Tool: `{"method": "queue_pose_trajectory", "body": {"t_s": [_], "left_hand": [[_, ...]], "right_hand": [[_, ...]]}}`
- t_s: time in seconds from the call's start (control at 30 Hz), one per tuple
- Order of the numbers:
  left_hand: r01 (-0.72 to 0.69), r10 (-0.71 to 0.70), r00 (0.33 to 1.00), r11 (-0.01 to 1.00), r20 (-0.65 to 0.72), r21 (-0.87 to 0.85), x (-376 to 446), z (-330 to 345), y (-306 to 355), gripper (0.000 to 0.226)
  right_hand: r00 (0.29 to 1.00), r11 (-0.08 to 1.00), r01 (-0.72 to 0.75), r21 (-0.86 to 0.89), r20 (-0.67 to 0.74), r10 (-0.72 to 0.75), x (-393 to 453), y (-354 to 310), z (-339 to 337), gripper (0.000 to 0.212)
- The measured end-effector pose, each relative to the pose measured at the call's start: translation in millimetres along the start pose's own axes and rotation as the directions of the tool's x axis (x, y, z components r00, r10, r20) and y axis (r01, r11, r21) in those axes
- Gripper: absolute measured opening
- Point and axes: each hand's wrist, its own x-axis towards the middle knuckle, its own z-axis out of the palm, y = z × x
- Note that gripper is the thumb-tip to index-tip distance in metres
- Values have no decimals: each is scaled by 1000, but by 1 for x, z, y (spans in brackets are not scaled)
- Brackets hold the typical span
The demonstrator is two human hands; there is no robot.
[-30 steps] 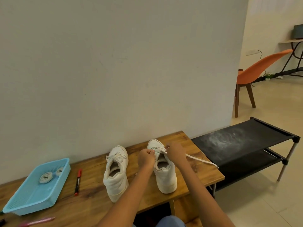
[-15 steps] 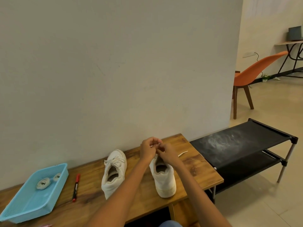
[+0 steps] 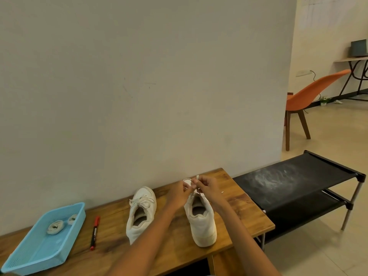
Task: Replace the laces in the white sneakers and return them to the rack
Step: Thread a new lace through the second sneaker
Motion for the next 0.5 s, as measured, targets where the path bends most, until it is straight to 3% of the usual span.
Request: {"method": "queue_pose_trajectory", "body": {"t_s": [0.07,0.17,0.4,0.5], "left_hand": [[-46,45,997,999,58,16,-5,9,4,30],[-61,62,998,993,-7,100,-6,17,7,26],[-62,11,978,970,-210,-236,-3,-7,39,24],[-124,8,946,933,-325,-338,5,-31,58,25]], "right_hand": [[999,998,-22,58,-22,24,-2,-1,0,13],[996,984,-76,163,-35,82,-8,-6,1,12],[987,936,-109,334,-75,142,0,-53,2,34],[977,981,-29,191,-203,68,7,-73,7,24]]}}
